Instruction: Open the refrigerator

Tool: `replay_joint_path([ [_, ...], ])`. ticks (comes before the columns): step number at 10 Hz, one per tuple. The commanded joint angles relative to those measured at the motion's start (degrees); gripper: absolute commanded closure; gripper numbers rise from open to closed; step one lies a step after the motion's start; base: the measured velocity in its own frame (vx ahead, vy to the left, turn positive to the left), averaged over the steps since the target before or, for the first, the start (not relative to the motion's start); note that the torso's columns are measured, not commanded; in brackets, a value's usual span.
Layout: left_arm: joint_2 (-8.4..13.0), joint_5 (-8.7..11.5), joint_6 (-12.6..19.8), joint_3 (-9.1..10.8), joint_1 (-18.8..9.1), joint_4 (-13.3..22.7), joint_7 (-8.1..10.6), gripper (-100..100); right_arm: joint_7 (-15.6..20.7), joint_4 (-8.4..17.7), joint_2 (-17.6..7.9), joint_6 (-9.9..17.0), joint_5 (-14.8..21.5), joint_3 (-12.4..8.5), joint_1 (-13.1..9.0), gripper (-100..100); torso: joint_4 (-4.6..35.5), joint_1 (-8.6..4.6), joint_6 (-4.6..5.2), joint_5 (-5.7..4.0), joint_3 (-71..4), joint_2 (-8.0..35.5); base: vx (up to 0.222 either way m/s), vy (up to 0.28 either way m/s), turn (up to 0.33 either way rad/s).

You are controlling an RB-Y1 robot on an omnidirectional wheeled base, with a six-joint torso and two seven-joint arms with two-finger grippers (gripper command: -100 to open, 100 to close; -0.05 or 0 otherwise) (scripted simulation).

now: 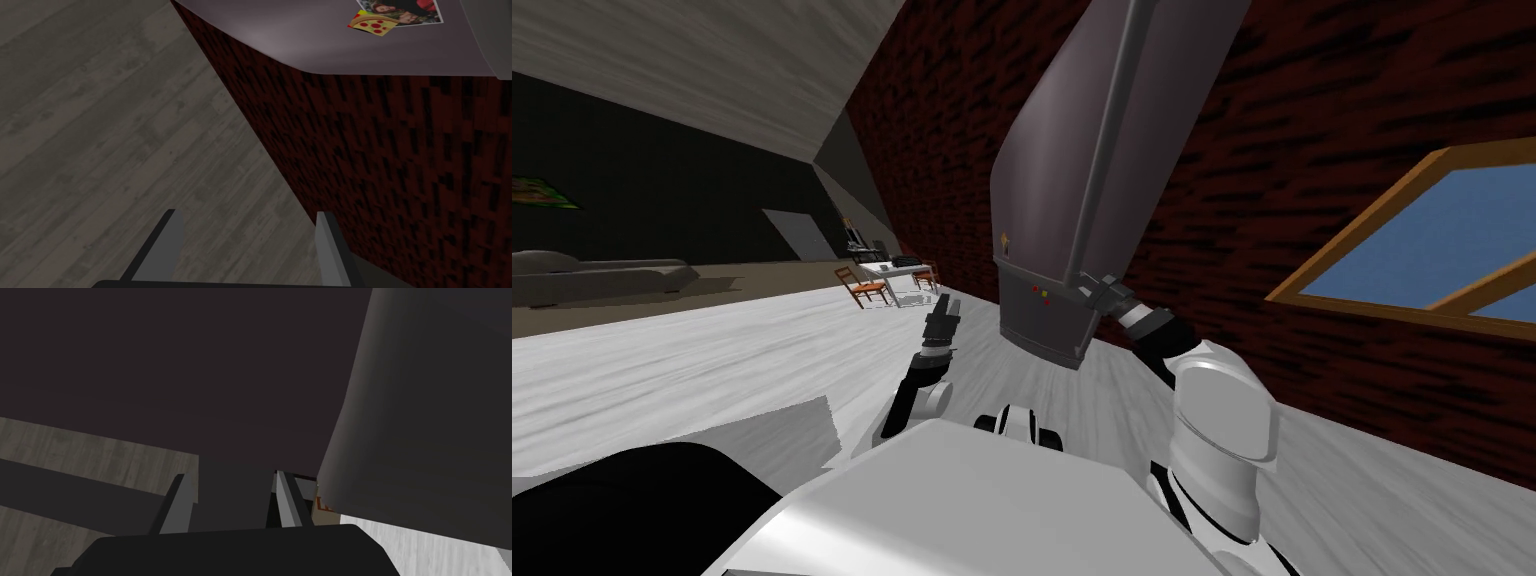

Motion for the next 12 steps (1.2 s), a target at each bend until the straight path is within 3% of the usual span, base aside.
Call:
replay_joint_path([
  [1, 0.0, 0.0, 0.0, 0.01, 0.0, 0.0, 0.00, 0, 0.8, 0.6, -2.7, 0.7, -4.1, 0.5, 0.5, 100, 0.1, -0.07, -0.32, 0.12, -0.1, -0.2, -0.014, 0.052, 0.027],
  [2, 0.0, 0.0, 0.0, 0.02, 0.0, 0.0, 0.00, 0, 3.2, 3.5, -5.1, 4.1, -6.1, 0.8, 2.1, 100, 0.1, -0.11, -0.41, 0.15, -0.2, -0.3, -0.033, 0.180, -0.272],
  [3, 0.0, 0.0, 0.0, 0.00, 0.0, 0.0, 0.00, 0, 3.4, 3.5, -6.6, 5.3, -7.8, 0.8, 2.1, 100, -0.1, 0.16, -0.01, 0.02, -0.1, -0.2, -0.048, 0.269, -0.214],
  [4, 0.0, 0.0, 0.0, 0.00, 0.0, 0.0, 0.00, 0, 3.4, 3.5, -8.2, 5.3, -9.6, 0.8, 2.1, 100, -0.1, 0.20, -0.14, 0.06, -0.1, -0.2, -0.033, 0.180, -0.051],
  [5, 0.0, 0.0, 0.0, 0.01, 0.0, 0.0, 0.00, 0, 3.4, 3.5, -8.2, 5.3, -10.5, 0.8, 2.1, 100, 0.0, 0.06, -0.45, 0.15, -0.2, -0.3, -0.018, 0.065, 0.012],
  [6, 0.0, 0.0, 0.0, 0.02, 0.0, 0.0, 0.00, 0, 5.6, 6.3, -10.5, 8.8, -12.5, 1.1, 3.6, 100, 0.0, -0.02, -0.56, 0.20, -0.4, -0.5, -0.017, 0.187, -0.236],
  [8, 0.0, 0.0, 0.0, 0.00, 0.0, 0.0, 0.00, 0, 5.9, 6.3, -13.4, 10.0, -15.4, 1.1, 3.6, 100, -0.2, 0.36, -0.24, 0.14, -0.4, -0.4, -0.053, 0.213, -0.125],
  [9, 0.0, 0.0, 0.0, 0.01, 0.0, 0.0, 0.00, 0, 5.9, 6.3, -13.6, 10.0, -17.0, 1.1, 3.6, 100, -0.1, 0.14, -0.48, 0.20, -0.4, -0.5, -0.031, 0.053, 0.007],
  [10, 0.0, 0.0, 0.0, 0.02, 0.0, 0.0, 0.00, 0, 8.3, 9.1, -16.0, 13.5, -19.1, 1.4, 5.2, 100, 0.0, -0.01, -0.56, 0.18, -0.4, -0.5, -0.092, 0.158, -0.273],
  [12, 0.0, 0.0, 0.0, 0.00, 0.0, 0.0, 0.00, 0, 8.4, 9.1, -19.0, 14.7, -22.6, 1.4, 5.2, 100, -0.1, 0.20, -0.05, 0.04, -0.2, -0.1, -0.049, 0.231, -0.121],
])
